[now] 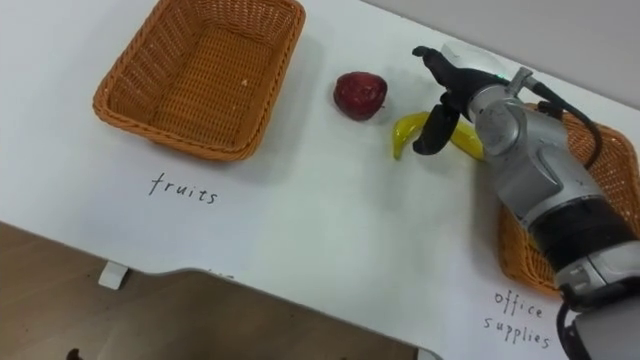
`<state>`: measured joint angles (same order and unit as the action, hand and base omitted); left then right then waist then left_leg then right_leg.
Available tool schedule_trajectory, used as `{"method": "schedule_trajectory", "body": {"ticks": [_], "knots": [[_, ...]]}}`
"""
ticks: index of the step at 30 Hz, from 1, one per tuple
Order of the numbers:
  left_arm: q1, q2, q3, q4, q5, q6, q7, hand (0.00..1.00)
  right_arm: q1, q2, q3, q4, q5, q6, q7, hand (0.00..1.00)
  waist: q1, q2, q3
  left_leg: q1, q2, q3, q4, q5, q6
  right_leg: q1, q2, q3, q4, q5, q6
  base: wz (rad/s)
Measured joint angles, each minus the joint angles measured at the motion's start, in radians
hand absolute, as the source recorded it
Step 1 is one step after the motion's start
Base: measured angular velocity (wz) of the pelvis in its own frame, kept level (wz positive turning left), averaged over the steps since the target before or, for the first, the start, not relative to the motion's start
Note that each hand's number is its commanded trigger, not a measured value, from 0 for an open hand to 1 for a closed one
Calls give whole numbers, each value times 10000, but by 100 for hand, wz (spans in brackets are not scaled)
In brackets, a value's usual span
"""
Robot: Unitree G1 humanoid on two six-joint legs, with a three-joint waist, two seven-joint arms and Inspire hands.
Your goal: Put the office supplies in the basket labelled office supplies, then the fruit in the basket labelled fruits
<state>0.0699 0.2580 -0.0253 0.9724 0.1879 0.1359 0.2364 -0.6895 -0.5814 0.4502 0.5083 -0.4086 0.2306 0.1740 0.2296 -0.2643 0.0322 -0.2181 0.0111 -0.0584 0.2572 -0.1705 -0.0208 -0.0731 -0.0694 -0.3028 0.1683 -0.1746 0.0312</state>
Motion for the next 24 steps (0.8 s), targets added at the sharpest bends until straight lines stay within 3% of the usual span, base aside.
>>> {"method": "schedule_trajectory", "body": {"ticks": [5, 9, 24], "knots": [[-2, -2, -35, 3, -91, -75, 19, 0, 1, 1, 20, 74, -349, 3, 1, 0, 41, -12, 29, -4, -1, 2, 2, 0, 0, -3, 1, -4, 1, 0, 0, 0], [-69, -12, -139, 77, -471, -138, 120, 0, -1, 2, 23, 568, -346, -23, 5, 0, 188, -56, 112, -38, -2, -16, 12, 0, 0, -16, 5, -18, -2, 0, 0, 1], [-190, 61, -190, 296, -1086, -341, 74, 0, -5, 1, 37, 1138, -393, -463, -3, 0, 268, -26, 148, -238, -13, -106, 126, 1, -1, -132, 7, -160, -9, 0, 0, 2]]}}
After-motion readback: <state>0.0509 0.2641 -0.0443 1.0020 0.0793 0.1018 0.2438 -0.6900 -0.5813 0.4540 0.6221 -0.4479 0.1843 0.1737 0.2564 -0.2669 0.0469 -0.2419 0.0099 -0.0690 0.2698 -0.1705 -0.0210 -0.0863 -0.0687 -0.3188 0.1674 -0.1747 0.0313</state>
